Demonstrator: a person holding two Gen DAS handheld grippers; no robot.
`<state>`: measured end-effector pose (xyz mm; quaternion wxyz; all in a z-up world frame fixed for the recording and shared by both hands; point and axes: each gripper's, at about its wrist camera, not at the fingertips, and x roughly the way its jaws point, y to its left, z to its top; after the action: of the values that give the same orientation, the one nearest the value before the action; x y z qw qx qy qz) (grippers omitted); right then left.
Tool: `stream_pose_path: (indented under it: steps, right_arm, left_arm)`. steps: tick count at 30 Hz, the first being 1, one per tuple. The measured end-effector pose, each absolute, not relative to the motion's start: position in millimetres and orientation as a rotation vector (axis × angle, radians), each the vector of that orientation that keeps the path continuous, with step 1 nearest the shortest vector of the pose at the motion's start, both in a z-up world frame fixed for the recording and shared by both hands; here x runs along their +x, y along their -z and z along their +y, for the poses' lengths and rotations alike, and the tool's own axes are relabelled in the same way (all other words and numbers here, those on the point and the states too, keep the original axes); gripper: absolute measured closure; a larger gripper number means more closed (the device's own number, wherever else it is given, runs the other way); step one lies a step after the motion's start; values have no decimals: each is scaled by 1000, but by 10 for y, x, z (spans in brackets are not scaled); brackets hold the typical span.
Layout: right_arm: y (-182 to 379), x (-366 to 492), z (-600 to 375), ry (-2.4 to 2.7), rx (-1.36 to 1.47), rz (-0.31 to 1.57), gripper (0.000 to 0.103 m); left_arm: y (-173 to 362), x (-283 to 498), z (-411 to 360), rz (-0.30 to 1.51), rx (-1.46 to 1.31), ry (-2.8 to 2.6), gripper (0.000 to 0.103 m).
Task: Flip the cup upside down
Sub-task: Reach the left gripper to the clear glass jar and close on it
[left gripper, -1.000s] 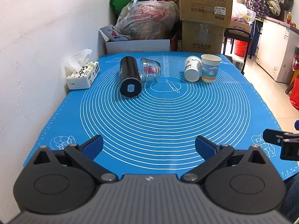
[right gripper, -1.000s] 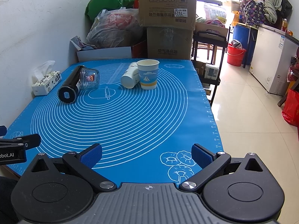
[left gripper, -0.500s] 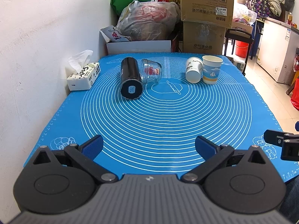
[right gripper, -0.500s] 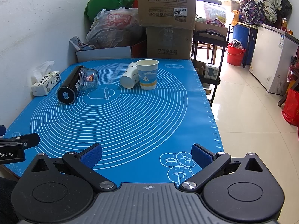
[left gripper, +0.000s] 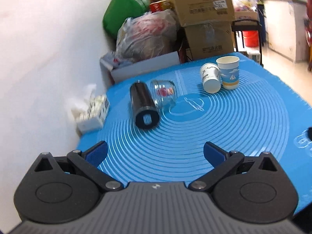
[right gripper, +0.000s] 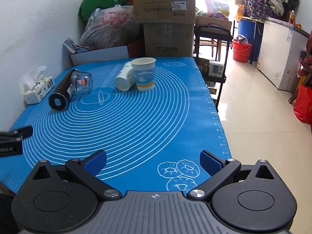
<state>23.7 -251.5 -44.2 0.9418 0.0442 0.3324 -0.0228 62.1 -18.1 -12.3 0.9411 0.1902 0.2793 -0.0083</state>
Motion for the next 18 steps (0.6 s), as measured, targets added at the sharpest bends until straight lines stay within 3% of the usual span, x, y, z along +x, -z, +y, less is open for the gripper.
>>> stream_pose_path:
  steps: [18]
  right_arm:
    - [745,642,-2786,78,125,733,0]
  left_arm:
    - [320,2094,-464,523,638,302,0]
